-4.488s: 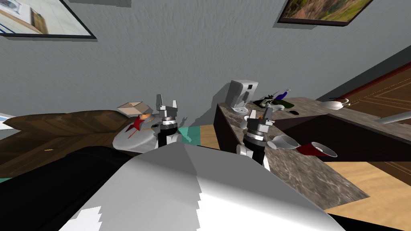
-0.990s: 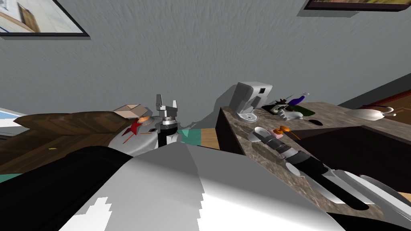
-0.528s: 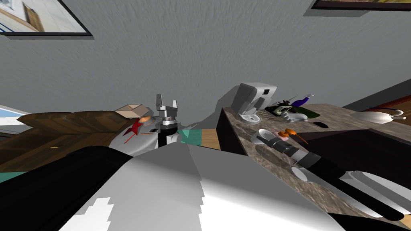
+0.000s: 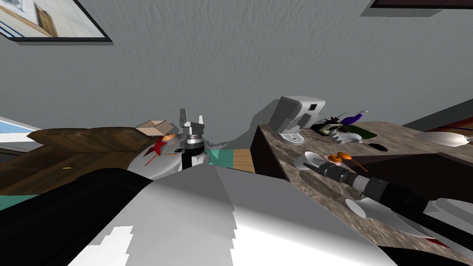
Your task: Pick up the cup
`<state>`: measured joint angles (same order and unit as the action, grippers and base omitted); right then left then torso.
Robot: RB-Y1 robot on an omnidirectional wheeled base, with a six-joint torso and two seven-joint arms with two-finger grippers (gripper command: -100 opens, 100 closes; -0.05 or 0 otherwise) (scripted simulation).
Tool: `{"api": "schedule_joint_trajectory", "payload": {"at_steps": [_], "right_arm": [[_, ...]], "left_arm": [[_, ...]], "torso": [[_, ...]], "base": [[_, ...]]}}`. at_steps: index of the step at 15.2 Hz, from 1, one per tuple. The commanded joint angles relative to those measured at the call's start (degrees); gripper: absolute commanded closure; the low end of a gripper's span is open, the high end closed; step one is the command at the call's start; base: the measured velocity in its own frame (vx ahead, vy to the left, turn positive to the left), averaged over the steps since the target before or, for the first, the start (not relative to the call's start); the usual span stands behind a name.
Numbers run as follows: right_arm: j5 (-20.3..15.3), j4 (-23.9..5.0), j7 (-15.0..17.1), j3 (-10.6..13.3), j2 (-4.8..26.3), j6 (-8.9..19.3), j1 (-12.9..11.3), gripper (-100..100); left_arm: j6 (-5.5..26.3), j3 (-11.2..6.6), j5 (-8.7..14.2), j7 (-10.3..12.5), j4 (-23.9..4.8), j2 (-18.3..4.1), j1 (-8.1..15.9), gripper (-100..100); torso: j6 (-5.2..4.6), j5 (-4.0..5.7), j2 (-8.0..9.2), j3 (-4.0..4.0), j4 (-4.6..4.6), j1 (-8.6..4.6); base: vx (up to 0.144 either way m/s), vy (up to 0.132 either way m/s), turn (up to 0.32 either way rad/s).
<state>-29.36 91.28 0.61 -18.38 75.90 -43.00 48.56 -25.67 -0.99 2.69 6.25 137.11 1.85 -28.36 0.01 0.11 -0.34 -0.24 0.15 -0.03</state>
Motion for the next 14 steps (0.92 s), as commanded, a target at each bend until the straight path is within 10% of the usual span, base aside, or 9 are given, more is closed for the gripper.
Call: {"api": "schedule_joint_trajectory", "payload": {"at_steps": [1, 14], "right_arm": [[-0.68, -0.50, -0.25, 0.17, 1.64, 0.10, 0.43, -100], [-8.49, -11.54, -2.07, -1.66, 17.54, -3.62, 9.09, -100]], "left_arm": [[0.00, 0.00, 0.00, 0.00, 0.00, 0.00, 0.00, 0], [0.00, 0.00, 0.00, 0.00, 0.00, 0.00, 0.00, 0]], "torso": [[0.00, 0.00, 0.00, 0.00, 0.00, 0.00], [0.00, -0.04, 0.02, 0.01, 0.00, 0.17]], "base": [[0.019, 0.055, 0.007], [0.023, 0.082, 0.033]]}}
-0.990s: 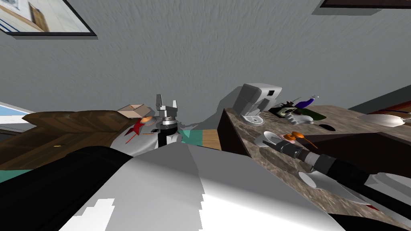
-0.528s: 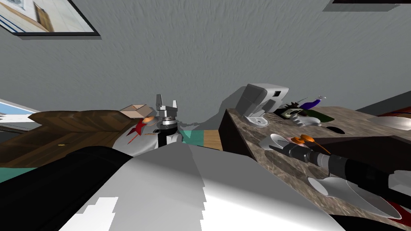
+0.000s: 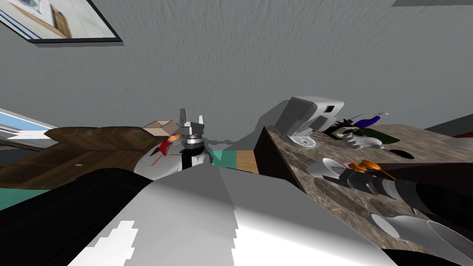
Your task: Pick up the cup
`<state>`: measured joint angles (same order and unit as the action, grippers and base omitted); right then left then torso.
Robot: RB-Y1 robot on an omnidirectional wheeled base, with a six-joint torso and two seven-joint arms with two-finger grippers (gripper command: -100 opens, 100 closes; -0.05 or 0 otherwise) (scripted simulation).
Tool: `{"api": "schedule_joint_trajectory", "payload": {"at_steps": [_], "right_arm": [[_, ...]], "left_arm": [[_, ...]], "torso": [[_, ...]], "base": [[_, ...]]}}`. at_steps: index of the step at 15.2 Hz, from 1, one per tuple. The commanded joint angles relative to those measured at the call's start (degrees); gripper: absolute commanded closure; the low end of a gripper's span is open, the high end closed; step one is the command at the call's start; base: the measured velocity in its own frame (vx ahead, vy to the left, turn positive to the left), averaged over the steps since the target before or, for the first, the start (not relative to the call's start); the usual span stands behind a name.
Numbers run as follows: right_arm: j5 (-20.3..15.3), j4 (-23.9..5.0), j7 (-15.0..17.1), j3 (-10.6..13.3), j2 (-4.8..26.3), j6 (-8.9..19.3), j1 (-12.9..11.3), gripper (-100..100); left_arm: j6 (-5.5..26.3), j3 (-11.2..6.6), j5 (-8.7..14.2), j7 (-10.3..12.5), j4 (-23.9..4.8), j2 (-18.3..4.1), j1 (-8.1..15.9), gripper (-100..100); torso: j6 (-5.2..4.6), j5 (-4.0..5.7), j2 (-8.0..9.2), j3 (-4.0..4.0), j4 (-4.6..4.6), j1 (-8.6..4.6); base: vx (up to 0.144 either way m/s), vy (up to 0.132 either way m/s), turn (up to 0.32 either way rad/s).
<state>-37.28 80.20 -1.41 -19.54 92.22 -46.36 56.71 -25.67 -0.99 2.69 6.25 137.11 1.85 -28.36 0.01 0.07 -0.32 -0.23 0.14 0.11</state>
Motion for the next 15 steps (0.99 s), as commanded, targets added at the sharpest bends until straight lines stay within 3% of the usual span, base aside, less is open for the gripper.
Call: {"api": "schedule_joint_trajectory", "payload": {"at_steps": [1, 6, 12, 15], "right_arm": [[-1.71, -2.06, -0.30, -0.69, 2.86, -0.83, 2.26, -100], [-3.81, -4.99, -0.77, -0.98, 7.35, -1.87, 4.70, -100], [-8.13, -10.94, -1.71, -1.37, 15.03, -4.04, 9.81, -100], [-7.37, -10.94, -2.20, -0.81, 15.00, -3.80, 9.41, -100]], "left_arm": [[0.00, 0.00, 0.00, 0.00, 0.00, 0.00, 0.00, 0], [0.00, 0.00, 0.00, 0.00, 0.00, 0.00, 0.00, 0], [0.00, 0.00, 0.00, 0.00, 0.00, 0.00, 0.00, 0], [0.00, 0.00, 0.00, 0.00, 0.00, 0.00, 0.00, 0]], "torso": [[0.00, 0.00, 0.00, 0.00, 0.00, 0.00], [-0.01, 0.02, 0.01, 0.01, 0.00, -0.07], [-0.01, -0.01, 0.03, 0.02, -0.01, 0.05], [-0.02, 0.02, 0.05, 0.03, -0.01, -0.08]], "base": [[0.018, 0.094, 0.038], [0.019, 0.079, 0.032], [0.017, 0.105, 0.038], [0.012, 0.062, 0.012]]}}
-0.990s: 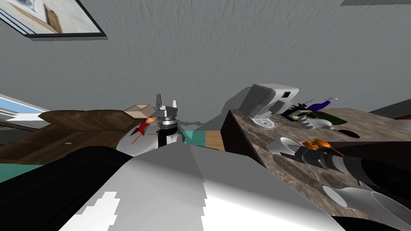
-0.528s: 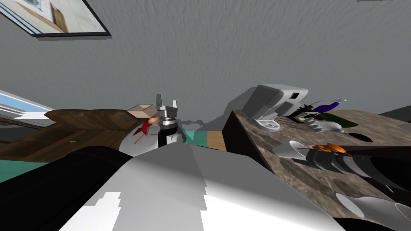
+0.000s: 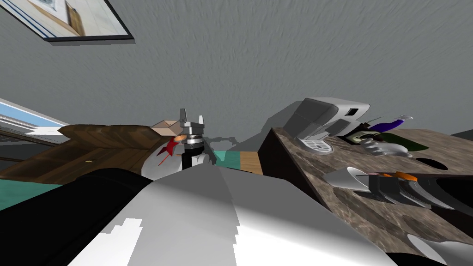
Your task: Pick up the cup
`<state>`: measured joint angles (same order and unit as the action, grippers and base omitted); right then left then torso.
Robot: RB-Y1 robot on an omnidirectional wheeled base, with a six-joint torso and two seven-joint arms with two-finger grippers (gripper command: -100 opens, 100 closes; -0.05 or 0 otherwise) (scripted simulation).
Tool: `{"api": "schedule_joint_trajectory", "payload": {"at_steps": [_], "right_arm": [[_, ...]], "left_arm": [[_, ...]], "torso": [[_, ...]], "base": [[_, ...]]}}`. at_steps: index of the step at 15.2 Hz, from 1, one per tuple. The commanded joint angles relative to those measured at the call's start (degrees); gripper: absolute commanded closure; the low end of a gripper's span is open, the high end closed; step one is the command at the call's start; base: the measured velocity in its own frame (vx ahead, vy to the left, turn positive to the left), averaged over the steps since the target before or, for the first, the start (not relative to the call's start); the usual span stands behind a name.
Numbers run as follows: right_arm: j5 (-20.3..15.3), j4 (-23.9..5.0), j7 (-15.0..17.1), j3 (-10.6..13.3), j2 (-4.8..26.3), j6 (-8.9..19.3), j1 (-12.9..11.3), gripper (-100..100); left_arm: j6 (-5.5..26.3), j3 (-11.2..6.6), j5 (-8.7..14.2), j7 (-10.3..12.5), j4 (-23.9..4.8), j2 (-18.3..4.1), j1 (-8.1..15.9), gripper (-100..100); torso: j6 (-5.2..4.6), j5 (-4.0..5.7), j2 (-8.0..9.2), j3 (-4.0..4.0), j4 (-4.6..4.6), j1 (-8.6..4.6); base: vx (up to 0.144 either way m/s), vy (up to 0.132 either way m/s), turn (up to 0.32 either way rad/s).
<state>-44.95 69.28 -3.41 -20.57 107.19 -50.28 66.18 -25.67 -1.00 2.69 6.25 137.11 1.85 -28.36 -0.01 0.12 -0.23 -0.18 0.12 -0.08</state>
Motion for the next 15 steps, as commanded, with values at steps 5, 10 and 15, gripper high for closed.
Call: {"api": "schedule_joint_trajectory", "payload": {"at_steps": [5, 10, 15], "right_arm": [[-0.77, 1.61, -0.62, 1.42, -2.88, 2.59, 0.32, -100], [-0.82, 1.66, -0.57, 1.41, -3.08, 3.01, 0.29, 100], [-0.81, 0.48, 0.10, -0.25, -1.11, 0.49, 0.26, 100]], "left_arm": [[0.00, 0.00, 0.00, 0.00, 0.00, -0.01, 0.00, 0], [0.00, -0.01, 0.00, 0.00, 0.00, 0.00, 0.00, 0], [0.00, -0.01, 0.00, 0.00, 0.00, 0.00, 0.00, 0]], "torso": [[0.00, 0.09, -0.03, -0.01, 0.01, -0.27], [0.00, 0.20, 0.08, 0.03, 0.03, -0.25], [0.01, 0.10, 0.23, 0.12, -0.03, -0.16]], "base": [[0.021, 0.001, 0.089], [0.002, -0.003, 0.001], [-0.022, 0.003, -0.088]]}}
